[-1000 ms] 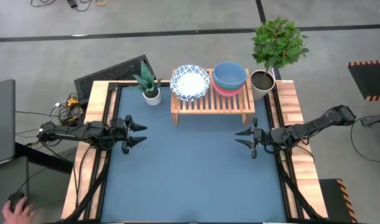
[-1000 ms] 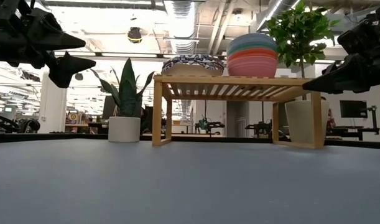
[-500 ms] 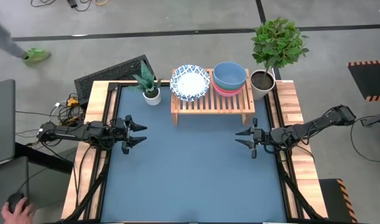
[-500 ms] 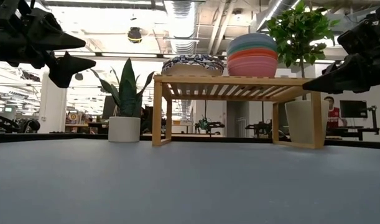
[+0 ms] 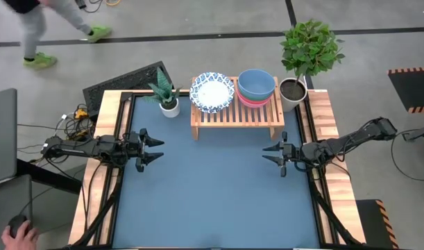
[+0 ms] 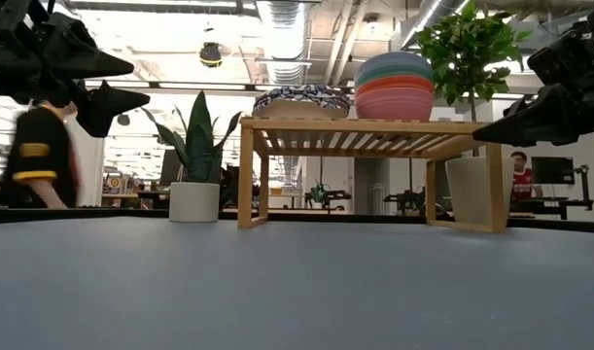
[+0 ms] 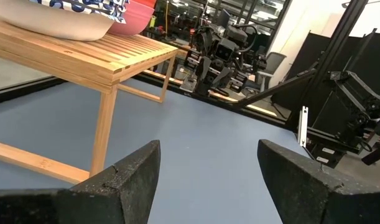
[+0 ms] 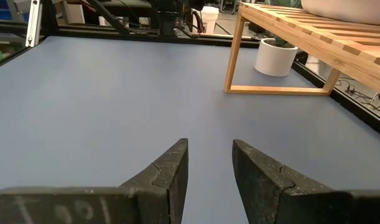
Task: Place and stack bowls onto a shelf
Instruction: Return to Home Position
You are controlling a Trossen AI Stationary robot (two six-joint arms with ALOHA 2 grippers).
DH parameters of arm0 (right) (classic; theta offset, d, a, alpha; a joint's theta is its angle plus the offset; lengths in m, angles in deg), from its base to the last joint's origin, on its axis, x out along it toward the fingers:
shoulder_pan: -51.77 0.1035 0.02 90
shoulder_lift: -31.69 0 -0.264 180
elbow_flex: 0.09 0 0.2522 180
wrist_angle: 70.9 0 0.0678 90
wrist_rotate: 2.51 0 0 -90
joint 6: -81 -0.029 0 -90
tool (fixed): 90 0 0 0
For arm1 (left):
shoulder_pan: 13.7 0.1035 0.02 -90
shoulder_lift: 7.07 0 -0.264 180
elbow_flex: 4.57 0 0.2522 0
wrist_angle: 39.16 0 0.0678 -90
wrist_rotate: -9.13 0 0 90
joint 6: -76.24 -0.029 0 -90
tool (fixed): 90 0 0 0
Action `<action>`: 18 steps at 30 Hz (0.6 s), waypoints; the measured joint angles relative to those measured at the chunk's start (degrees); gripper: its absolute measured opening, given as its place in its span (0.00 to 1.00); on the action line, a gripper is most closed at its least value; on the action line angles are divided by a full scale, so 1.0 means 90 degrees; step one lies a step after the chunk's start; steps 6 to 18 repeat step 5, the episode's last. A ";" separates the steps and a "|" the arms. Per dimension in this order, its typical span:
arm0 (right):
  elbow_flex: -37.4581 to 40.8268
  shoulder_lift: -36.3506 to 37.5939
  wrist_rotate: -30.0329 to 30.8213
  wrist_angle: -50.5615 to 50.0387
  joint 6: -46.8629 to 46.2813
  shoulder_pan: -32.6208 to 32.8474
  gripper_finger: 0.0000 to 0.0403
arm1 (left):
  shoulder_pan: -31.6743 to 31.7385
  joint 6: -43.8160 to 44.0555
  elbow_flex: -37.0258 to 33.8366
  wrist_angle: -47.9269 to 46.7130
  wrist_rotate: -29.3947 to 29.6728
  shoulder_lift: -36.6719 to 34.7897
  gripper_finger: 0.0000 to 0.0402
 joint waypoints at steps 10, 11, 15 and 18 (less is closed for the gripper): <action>0.0002 -0.0001 -0.0001 -0.0001 0.0001 -0.0001 0.37 | -0.0001 0.0000 0.0000 0.0000 -0.0001 0.0001 0.63; 0.0002 -0.0001 -0.0001 -0.0001 0.0001 -0.0001 0.37 | -0.0001 0.0000 0.0000 0.0000 -0.0001 0.0001 0.63; 0.0002 -0.0001 -0.0001 -0.0001 0.0001 -0.0001 0.37 | -0.0001 0.0000 0.0000 0.0000 -0.0001 0.0001 0.63; 0.0002 -0.0001 -0.0001 -0.0001 0.0001 -0.0001 0.37 | -0.0001 0.0000 0.0000 0.0000 -0.0001 0.0001 0.63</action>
